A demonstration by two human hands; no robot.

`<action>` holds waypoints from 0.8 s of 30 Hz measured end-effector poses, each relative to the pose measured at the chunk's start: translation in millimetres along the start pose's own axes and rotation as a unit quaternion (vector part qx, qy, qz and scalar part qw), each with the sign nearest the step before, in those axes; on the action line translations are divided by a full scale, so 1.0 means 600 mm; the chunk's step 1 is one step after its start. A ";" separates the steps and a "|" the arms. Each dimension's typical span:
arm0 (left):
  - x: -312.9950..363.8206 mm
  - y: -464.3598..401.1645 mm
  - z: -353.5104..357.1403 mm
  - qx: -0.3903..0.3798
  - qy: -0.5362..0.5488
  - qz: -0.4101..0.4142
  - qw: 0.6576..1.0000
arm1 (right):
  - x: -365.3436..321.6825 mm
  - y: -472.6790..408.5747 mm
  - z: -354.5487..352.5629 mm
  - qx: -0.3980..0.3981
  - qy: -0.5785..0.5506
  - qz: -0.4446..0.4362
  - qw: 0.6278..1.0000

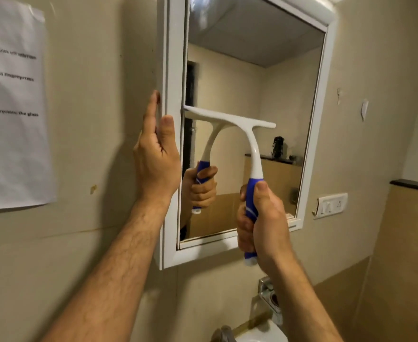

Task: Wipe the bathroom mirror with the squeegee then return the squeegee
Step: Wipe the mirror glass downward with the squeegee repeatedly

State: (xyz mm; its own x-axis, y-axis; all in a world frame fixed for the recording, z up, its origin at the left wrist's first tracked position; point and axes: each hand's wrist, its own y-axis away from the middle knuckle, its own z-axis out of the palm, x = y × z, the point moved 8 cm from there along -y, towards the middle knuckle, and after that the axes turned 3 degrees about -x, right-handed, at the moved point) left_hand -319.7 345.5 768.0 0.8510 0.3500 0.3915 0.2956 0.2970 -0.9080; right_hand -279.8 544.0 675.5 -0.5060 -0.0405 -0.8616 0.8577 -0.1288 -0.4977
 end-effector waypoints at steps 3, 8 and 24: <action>-0.003 0.000 0.000 0.003 0.002 -0.004 1.000 | 0.060 0.048 -0.006 0.001 -0.025 0.040 0.999; -0.006 -0.002 -0.003 0.014 0.002 0.000 1.000 | 0.079 0.062 -0.022 -0.017 -0.039 0.056 0.998; -0.003 0.019 -0.005 0.009 -0.043 -0.048 0.998 | 0.095 0.083 -0.024 -0.018 -0.011 0.053 0.998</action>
State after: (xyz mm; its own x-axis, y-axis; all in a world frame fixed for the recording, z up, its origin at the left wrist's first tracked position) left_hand -316.6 345.5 756.1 0.7787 0.3937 0.4885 0.3652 0.3487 -0.8631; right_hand -264.5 549.4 599.9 -0.4143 -0.0728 -0.9072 0.9088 -0.0876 -0.4080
